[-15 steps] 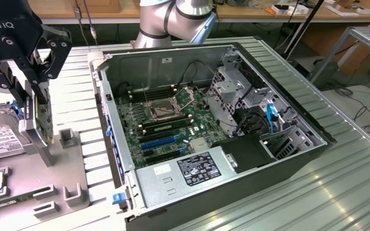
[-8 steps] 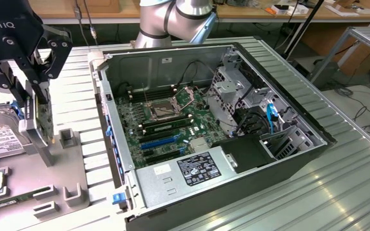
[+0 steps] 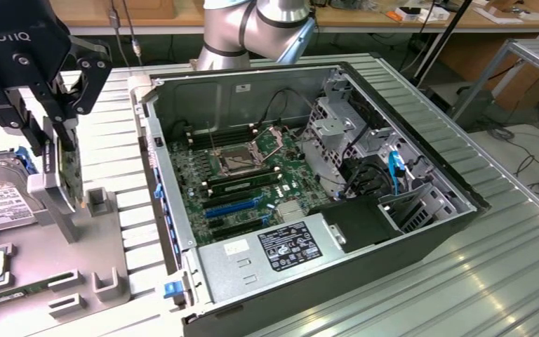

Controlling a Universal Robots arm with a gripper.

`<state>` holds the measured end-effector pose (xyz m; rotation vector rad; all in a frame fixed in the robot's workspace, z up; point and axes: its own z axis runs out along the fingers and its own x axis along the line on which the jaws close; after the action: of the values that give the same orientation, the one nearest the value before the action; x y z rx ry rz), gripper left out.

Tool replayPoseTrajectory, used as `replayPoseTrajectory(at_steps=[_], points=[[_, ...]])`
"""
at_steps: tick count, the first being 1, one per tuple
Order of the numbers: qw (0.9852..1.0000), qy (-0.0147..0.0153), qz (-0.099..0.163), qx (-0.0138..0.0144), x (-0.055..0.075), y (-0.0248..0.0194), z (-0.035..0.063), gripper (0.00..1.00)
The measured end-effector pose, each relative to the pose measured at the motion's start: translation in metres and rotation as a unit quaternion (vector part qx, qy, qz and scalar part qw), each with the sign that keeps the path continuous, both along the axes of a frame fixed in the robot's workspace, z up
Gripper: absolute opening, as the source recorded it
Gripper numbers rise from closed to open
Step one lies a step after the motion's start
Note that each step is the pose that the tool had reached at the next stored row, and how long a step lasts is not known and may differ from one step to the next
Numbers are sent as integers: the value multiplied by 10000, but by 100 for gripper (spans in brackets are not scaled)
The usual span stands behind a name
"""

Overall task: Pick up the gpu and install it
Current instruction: 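Pick up the gpu and move the gpu toward the slot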

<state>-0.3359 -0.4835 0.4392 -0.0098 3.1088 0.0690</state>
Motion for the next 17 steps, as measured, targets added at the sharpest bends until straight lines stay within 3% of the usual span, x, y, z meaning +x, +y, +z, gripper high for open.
replayPoseTrajectory(at_steps=[17], points=[[10000,0,0,0,180,0,0,27]])
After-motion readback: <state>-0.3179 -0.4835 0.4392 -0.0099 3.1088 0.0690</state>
